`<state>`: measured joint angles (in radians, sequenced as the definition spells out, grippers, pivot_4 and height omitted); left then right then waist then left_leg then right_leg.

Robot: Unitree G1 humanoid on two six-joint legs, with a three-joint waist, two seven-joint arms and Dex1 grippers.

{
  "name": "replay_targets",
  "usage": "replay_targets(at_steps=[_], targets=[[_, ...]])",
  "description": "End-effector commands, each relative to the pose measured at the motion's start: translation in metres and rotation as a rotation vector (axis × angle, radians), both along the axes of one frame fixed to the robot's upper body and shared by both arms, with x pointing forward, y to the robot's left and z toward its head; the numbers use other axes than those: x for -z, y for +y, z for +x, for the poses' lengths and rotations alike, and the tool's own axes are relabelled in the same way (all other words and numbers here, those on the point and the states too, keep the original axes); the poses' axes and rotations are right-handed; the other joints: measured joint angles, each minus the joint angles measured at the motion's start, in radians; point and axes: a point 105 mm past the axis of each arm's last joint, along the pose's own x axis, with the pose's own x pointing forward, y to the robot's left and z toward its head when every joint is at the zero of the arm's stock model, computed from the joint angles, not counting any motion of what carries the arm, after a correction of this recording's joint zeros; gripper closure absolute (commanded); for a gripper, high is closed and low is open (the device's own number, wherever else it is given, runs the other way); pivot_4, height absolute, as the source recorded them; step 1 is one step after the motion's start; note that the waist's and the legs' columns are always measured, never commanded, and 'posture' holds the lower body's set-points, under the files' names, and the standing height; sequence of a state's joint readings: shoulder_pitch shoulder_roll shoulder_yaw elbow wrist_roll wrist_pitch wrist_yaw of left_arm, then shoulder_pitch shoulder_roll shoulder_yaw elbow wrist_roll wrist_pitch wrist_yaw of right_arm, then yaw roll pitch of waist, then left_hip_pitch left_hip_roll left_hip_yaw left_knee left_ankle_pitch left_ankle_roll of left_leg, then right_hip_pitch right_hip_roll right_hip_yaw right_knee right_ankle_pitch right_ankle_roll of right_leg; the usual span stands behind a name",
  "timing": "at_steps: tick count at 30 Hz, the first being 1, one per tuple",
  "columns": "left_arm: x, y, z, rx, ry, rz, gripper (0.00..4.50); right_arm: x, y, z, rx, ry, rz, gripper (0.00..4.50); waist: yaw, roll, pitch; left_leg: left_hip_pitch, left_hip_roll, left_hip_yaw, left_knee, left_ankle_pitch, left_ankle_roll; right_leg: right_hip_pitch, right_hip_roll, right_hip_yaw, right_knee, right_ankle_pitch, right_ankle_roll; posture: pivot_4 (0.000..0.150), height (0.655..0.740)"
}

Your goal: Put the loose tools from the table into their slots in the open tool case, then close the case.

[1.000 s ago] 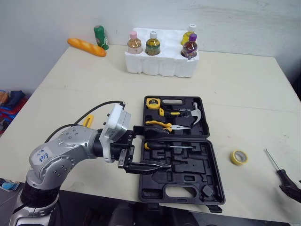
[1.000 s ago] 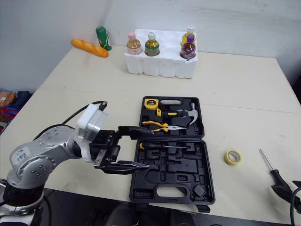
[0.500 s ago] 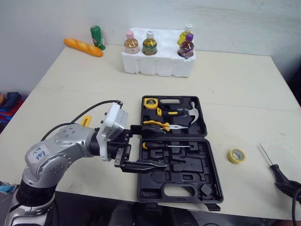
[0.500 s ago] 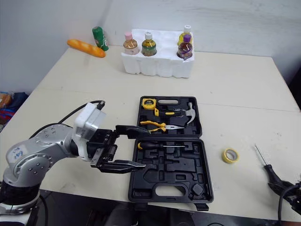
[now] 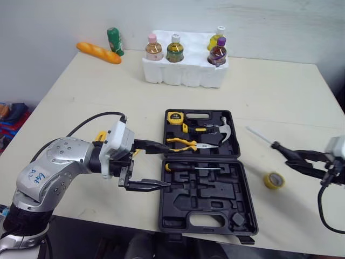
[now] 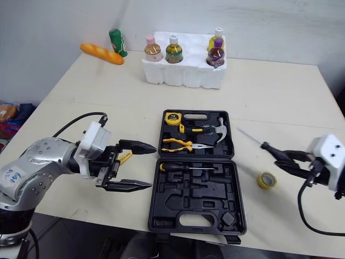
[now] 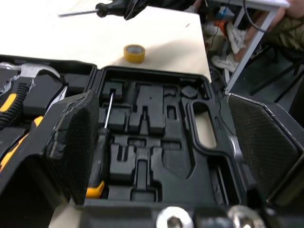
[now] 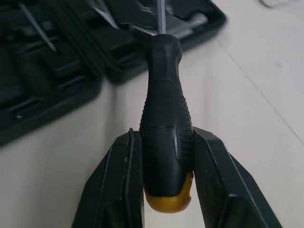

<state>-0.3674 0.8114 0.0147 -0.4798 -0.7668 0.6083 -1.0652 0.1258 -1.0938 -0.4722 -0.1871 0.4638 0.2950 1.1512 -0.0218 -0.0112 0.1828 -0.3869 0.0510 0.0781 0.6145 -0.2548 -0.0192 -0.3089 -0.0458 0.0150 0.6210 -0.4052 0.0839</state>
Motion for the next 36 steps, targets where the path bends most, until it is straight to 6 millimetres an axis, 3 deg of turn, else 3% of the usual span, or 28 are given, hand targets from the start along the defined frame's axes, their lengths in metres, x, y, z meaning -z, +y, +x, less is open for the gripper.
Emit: replay_targets(at_steps=[1,3,7,15,36], targets=[[0.004,0.007,0.000,-0.047,-0.034,0.025,0.00,0.002,0.058,-0.004,-0.260,0.141,-0.084,3.49,-0.009,0.001,0.001,0.000,0.000,0.000,0.001,0.000,0.001,0.000,0.000,0.001,0.000,0.000,0.000,0.150,0.7400],[0.009,0.013,0.000,-0.082,-0.036,0.039,0.00,0.009,0.078,-0.006,-0.359,0.178,-0.131,3.49,-0.011,-0.003,0.003,0.000,0.002,0.001,0.001,-0.001,0.000,-0.001,0.000,0.002,0.001,0.000,0.000,0.150,0.7400],[0.015,0.024,0.001,-0.142,-0.035,0.058,0.00,0.011,0.101,0.002,-0.429,0.163,-0.179,3.49,-0.005,-0.007,0.006,-0.003,0.005,0.001,0.002,-0.001,-0.002,-0.007,0.002,0.002,0.004,-0.001,-0.001,0.150,0.7400],[0.029,0.037,-0.002,-0.207,-0.026,0.101,0.00,0.017,0.125,0.011,-0.502,0.159,-0.251,3.49,-0.008,-0.007,0.006,-0.017,0.006,0.003,0.016,-0.004,0.002,-0.019,0.000,0.003,0.012,-0.001,-0.001,0.150,0.7400],[0.036,0.037,-0.004,-0.248,-0.025,0.104,0.00,0.042,0.113,0.024,-0.453,0.178,-0.361,3.49,-0.011,-0.007,0.006,-0.014,0.006,0.003,0.018,-0.003,0.002,-0.021,0.000,0.003,0.023,-0.001,-0.003,0.150,0.7400]])
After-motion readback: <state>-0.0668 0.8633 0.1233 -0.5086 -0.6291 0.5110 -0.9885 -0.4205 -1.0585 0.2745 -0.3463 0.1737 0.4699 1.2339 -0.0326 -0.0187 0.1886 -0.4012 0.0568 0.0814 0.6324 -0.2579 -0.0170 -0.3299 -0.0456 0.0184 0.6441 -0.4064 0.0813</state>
